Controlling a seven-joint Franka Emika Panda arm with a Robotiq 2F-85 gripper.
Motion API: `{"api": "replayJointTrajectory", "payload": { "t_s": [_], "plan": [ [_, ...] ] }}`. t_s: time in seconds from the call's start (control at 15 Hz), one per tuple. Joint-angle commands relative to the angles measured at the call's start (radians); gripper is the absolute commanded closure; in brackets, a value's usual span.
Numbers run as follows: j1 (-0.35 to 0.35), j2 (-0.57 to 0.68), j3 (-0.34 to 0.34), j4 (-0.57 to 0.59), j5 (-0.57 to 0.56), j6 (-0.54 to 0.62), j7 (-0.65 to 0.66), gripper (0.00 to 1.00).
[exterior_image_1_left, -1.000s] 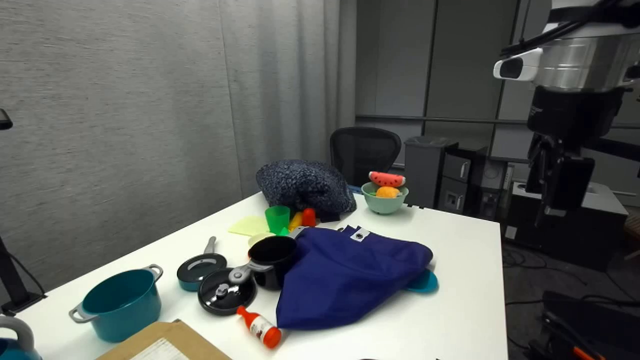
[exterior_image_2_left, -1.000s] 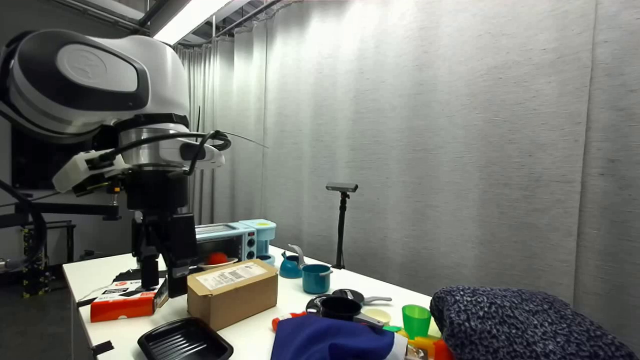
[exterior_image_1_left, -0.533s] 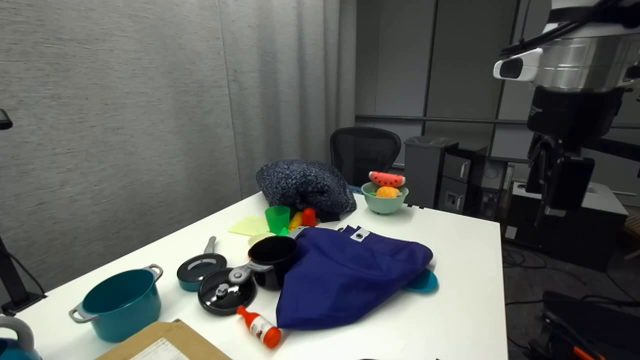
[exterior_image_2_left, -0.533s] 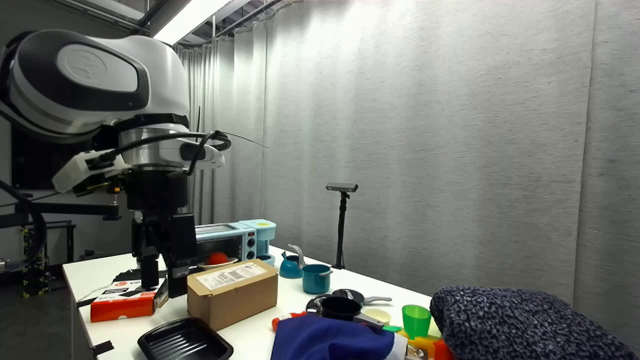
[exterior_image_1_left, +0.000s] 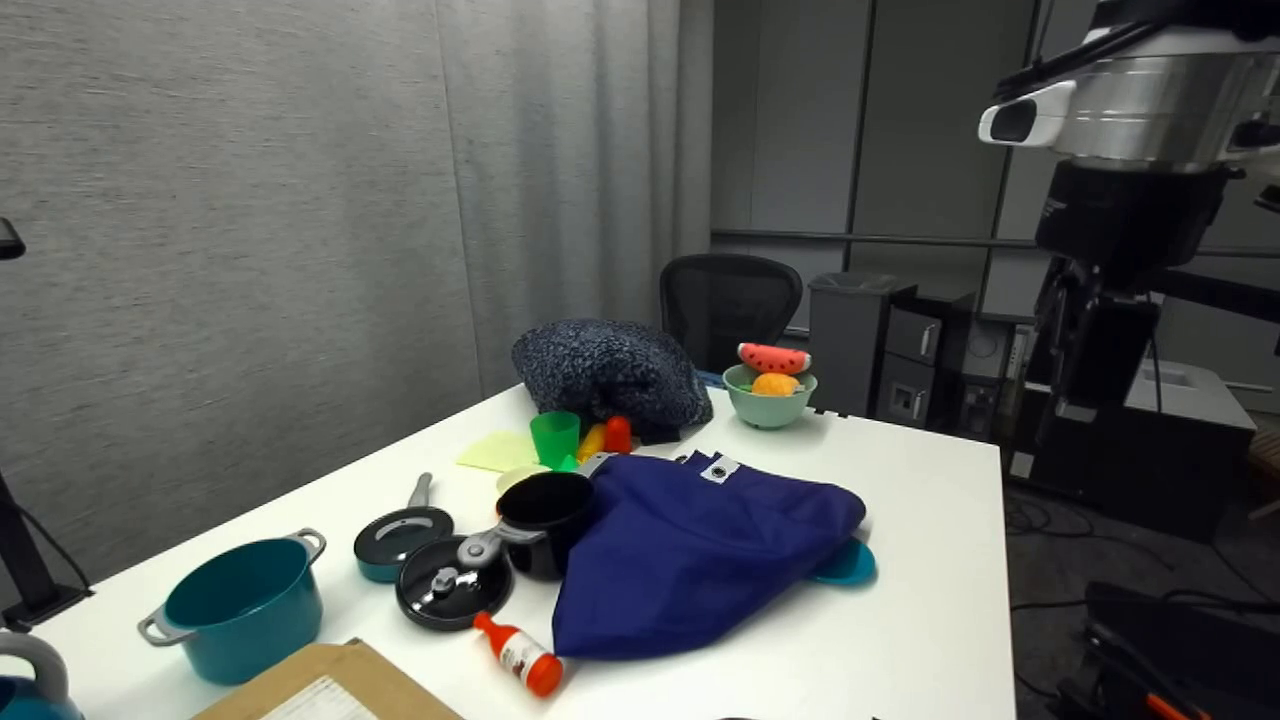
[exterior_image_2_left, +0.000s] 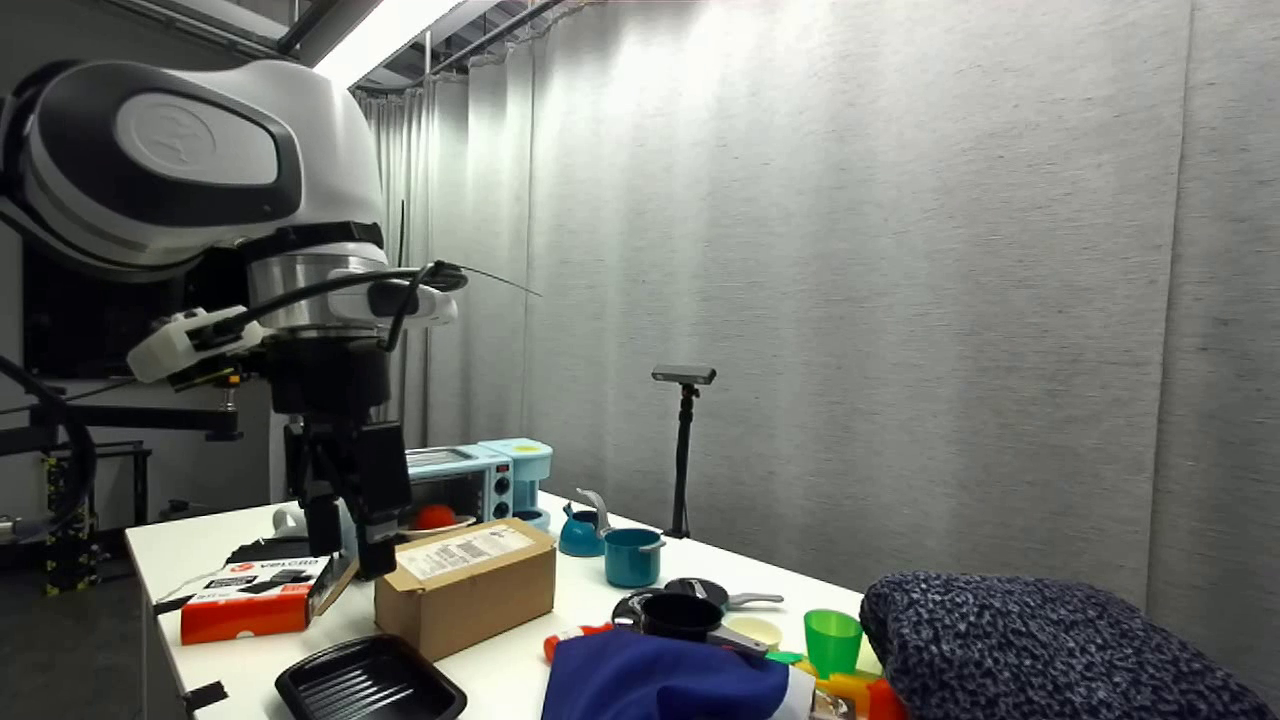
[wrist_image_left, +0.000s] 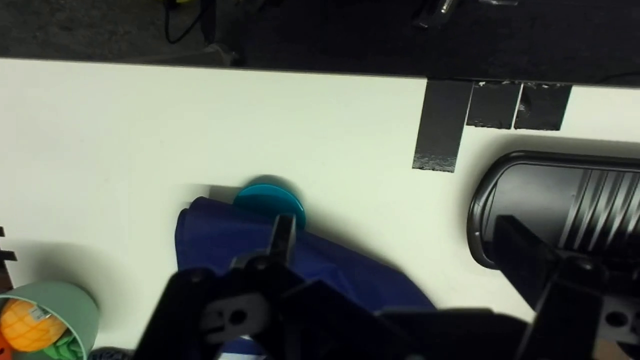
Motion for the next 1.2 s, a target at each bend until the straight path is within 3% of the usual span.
{"api": "replayJointTrajectory", "payload": {
  "t_s": [0.0, 0.27, 0.33, 0.53, 0.8, 1.0, 1.13],
  "plan": [
    [-0.022, 0.179, -0.052, 0.074, 0.015, 0.111, -0.019, 0.0],
    [-0.038, 0.354, -0.065, 0.175, 0.007, 0.225, -0.001, 0.0],
    [-0.024, 0.216, -0.061, 0.08, 0.015, 0.199, -0.001, 0.0],
    [-0.03, 0.341, -0.065, 0.153, 0.014, 0.224, -0.001, 0.0],
    [-0.023, 0.346, -0.06, 0.155, 0.014, 0.232, -0.004, 0.0],
    [-0.017, 0.367, -0.054, 0.152, 0.012, 0.296, -0.008, 0.0],
    [0.006, 0.415, -0.051, 0.165, 0.03, 0.399, -0.03, 0.0]
  ]
}}
